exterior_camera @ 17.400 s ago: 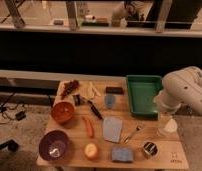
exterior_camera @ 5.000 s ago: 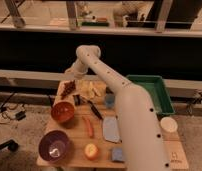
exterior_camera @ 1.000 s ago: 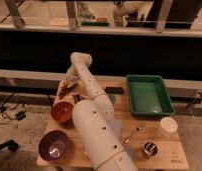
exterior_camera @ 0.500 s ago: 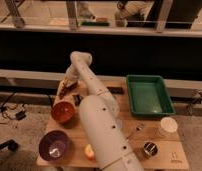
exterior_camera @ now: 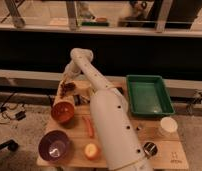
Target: Place grapes in red bowl
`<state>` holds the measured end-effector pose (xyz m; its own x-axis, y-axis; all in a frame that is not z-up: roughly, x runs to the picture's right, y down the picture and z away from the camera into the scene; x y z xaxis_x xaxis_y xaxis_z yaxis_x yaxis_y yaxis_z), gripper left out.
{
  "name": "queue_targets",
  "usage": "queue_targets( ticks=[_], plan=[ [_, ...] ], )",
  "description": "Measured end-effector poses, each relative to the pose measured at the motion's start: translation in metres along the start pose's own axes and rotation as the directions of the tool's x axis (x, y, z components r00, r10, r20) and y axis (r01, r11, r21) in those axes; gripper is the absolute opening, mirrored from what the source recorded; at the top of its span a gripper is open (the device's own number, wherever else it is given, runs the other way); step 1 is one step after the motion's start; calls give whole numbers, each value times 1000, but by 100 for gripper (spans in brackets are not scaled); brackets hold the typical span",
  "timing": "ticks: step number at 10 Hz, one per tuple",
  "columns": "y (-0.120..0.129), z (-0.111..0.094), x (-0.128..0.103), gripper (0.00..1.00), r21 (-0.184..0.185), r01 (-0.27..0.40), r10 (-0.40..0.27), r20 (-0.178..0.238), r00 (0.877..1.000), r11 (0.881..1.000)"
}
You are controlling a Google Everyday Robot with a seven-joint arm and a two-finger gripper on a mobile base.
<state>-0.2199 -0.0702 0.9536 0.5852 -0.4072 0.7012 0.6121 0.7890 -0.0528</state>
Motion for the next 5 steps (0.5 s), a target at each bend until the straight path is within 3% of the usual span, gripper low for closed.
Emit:
queue_targets(
  ticks=[5],
  plan=[
    [-19,-68,-24,0,75,53,-51,-37,998,996]
  ],
)
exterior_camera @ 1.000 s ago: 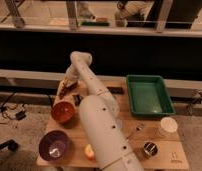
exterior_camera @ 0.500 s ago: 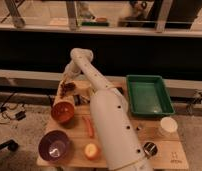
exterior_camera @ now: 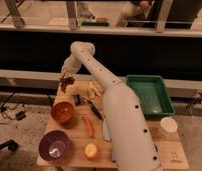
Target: Place grapes in red bowl
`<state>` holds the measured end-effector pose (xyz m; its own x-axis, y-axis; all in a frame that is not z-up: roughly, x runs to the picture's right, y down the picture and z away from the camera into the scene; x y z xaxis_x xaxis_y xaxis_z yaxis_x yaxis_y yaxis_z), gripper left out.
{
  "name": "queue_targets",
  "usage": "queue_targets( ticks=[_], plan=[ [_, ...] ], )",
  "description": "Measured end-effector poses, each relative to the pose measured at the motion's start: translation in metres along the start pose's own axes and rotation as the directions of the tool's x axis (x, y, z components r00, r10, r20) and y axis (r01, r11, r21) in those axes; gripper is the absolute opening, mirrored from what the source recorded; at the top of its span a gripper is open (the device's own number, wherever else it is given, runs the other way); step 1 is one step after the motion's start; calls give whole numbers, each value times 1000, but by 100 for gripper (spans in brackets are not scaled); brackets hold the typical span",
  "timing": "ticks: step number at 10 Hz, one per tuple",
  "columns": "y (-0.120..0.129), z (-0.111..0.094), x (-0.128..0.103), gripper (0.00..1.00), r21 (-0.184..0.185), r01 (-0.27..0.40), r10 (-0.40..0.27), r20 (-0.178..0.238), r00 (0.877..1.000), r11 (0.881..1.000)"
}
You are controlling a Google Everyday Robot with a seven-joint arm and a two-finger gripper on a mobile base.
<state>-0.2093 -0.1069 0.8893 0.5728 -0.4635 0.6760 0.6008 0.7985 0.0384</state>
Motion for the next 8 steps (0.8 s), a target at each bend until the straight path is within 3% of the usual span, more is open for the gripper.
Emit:
queue_targets(
  ticks=[2,8],
  plan=[
    [3,-19,-14,0,13,18,-18,-10,1000,1000],
    [9,-86,-87,0,48,115,-113,-37,993,992]
  ],
)
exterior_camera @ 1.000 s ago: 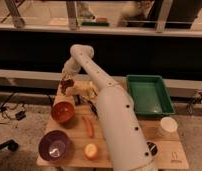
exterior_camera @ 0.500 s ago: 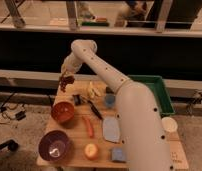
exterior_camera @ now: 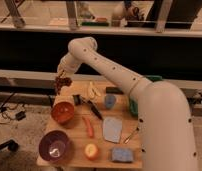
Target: Place grapes in red bowl
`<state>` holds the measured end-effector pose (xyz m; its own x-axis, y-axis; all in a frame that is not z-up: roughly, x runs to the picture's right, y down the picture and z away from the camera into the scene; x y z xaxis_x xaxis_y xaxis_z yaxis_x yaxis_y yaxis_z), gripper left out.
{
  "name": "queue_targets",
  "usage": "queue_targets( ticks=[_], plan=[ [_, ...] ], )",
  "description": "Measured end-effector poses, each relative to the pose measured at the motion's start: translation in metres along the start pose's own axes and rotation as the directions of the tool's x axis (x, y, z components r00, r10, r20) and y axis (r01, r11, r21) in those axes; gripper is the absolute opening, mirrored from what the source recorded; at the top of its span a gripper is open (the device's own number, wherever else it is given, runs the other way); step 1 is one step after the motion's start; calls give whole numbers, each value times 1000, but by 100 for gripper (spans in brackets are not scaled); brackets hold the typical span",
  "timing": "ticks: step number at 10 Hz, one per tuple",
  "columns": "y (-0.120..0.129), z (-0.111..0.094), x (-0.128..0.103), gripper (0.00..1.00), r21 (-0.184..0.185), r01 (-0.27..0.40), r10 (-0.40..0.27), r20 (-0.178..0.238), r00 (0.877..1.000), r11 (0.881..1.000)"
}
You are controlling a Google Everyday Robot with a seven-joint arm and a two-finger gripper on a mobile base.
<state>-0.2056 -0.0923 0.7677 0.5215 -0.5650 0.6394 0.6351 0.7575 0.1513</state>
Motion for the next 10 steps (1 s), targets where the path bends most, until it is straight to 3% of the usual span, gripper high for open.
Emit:
queue_targets(
  ticks=[5,8,10],
  plan=[
    [7,-40,-50,0,14,27,-27,9,1000,1000],
    [14,-47,-80,0,3,50,-50,34,998,999],
    [18,-43,-84,0,-6,49,-49,51,998,999]
  ],
)
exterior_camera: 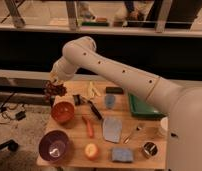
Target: Place grapes in red bowl
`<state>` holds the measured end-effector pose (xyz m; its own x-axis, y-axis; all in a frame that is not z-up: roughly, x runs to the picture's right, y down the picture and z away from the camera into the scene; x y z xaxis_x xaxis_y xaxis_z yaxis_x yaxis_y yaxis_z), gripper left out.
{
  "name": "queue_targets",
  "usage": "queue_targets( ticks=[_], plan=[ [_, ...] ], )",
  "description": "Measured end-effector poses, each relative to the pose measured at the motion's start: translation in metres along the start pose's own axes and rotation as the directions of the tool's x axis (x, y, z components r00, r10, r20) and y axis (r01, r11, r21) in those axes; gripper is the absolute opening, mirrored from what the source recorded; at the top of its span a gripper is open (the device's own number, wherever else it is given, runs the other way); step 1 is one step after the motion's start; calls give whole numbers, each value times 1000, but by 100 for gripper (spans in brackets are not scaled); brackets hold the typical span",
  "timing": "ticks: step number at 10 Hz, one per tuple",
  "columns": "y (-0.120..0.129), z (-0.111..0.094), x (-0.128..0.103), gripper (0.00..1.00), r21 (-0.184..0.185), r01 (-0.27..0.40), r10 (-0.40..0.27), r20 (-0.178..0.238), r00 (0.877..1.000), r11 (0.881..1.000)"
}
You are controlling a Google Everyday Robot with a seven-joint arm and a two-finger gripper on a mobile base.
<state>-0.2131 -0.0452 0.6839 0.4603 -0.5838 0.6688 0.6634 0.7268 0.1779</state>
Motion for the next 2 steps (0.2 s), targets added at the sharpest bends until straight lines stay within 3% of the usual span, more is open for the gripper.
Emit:
queue_targets(
  ticks=[2],
  plan=[
    [4,3,-2,0,-8,1,0,9,1000,1000]
  ],
)
